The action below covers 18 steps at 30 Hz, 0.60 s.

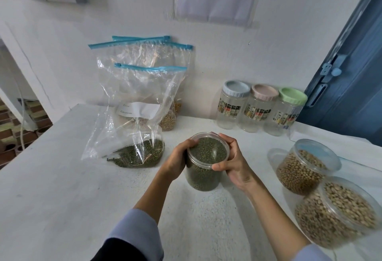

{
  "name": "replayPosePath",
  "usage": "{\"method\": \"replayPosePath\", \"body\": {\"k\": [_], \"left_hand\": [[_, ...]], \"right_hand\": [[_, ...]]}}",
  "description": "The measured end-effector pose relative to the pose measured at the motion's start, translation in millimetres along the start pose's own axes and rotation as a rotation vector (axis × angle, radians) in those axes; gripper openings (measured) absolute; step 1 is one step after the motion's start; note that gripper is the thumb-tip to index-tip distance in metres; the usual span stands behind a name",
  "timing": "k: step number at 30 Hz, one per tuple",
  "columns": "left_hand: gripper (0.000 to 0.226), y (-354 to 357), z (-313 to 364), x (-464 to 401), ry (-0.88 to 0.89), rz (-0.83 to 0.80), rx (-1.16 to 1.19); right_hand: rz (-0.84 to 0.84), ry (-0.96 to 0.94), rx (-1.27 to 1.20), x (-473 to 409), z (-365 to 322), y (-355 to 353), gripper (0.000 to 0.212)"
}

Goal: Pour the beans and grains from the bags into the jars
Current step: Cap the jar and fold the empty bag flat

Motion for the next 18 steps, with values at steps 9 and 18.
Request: {"method": "replayPosePath", "body": {"k": [9, 18], "left_hand": [[0.039, 1, -2, 2, -0.016, 0.068, 0.005], [0.070, 11, -13, 1, 0.115, 0.270, 0.115]], "right_hand": [[0.078, -0.088, 0.103, -1, 0, 2, 0.104], [0.598, -0.305, 0.624, 36, 14, 47, 0.071]]}}
Point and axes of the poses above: each hand's wrist, its own x-axis away from the middle knuckle, its own y-axis out of the palm, z = x × y, the point moved 1 cm from there along -x, towards the middle knuckle, and after that the axes turned 13 degrees about x, right-handed, at the moved point
